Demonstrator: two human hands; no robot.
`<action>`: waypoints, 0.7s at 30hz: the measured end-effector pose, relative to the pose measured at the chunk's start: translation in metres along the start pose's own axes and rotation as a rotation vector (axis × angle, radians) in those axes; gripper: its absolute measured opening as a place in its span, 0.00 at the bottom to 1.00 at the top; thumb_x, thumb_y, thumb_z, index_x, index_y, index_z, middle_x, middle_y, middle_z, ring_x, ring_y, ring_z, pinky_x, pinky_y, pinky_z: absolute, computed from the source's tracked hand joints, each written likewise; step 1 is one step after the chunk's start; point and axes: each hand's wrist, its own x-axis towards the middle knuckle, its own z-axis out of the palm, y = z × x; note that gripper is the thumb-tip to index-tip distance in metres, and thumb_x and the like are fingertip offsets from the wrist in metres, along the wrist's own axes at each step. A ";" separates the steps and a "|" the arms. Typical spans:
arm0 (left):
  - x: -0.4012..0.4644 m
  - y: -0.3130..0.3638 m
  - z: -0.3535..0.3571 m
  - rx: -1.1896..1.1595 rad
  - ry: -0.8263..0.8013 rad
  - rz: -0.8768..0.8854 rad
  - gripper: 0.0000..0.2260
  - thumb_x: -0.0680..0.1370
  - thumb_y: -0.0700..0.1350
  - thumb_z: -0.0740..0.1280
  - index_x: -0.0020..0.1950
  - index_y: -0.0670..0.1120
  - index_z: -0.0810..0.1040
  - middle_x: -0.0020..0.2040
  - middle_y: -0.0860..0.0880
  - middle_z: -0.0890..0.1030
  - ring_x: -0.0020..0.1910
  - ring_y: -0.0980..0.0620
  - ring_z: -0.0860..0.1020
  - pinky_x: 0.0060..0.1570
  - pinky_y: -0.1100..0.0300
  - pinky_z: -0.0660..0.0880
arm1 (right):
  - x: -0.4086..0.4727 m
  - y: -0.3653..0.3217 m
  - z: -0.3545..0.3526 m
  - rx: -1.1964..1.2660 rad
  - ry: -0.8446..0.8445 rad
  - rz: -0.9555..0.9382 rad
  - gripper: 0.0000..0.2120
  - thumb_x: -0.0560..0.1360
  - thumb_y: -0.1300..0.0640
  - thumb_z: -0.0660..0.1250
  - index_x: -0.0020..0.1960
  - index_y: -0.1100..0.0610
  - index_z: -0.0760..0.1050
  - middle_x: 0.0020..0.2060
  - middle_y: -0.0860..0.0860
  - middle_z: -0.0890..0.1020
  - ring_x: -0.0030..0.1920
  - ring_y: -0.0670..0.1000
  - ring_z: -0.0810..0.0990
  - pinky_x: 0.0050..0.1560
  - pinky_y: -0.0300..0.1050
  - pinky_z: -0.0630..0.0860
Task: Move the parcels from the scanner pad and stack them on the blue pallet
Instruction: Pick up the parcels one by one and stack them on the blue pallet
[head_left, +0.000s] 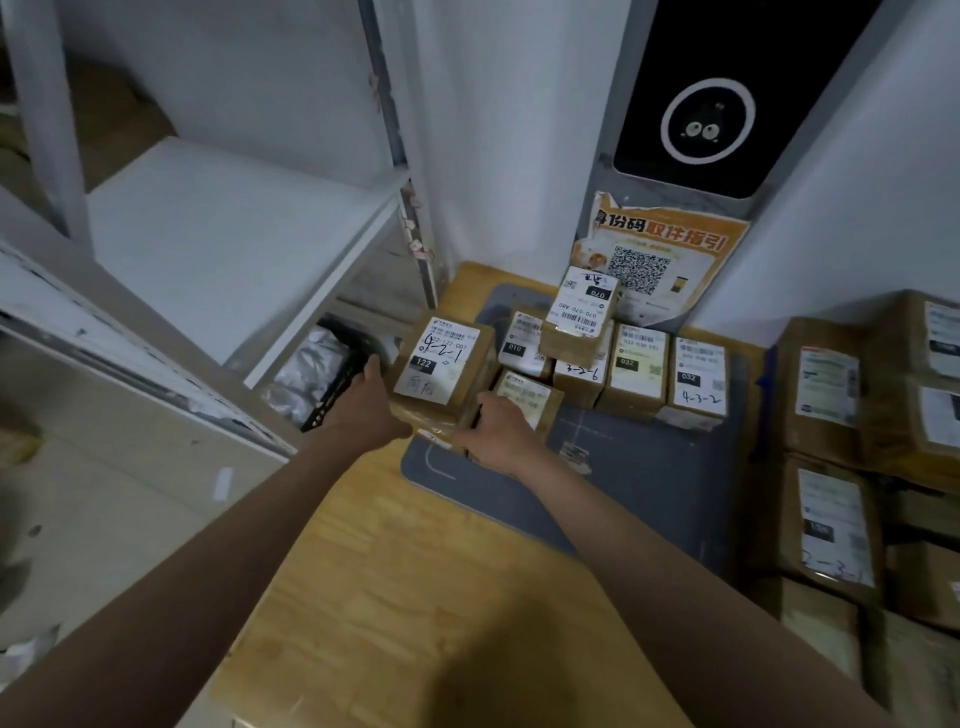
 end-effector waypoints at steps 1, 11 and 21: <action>0.003 -0.001 0.001 -0.017 -0.012 0.010 0.51 0.67 0.44 0.77 0.79 0.41 0.46 0.72 0.39 0.66 0.68 0.39 0.70 0.63 0.43 0.71 | 0.003 -0.001 0.002 0.020 0.023 -0.004 0.22 0.73 0.52 0.71 0.64 0.57 0.73 0.54 0.55 0.78 0.51 0.55 0.79 0.51 0.51 0.79; 0.007 0.002 0.009 -0.205 -0.031 -0.004 0.37 0.66 0.39 0.77 0.70 0.39 0.63 0.62 0.43 0.76 0.61 0.42 0.75 0.53 0.52 0.75 | 0.010 -0.003 0.015 0.150 0.086 -0.057 0.22 0.72 0.50 0.74 0.64 0.54 0.74 0.58 0.52 0.80 0.57 0.54 0.80 0.55 0.48 0.78; -0.029 0.002 0.011 -0.444 0.069 0.046 0.32 0.63 0.46 0.79 0.60 0.47 0.63 0.50 0.53 0.75 0.48 0.53 0.75 0.38 0.63 0.71 | -0.038 -0.006 -0.002 0.303 0.200 -0.068 0.36 0.70 0.50 0.73 0.75 0.48 0.63 0.65 0.49 0.69 0.63 0.46 0.69 0.65 0.45 0.67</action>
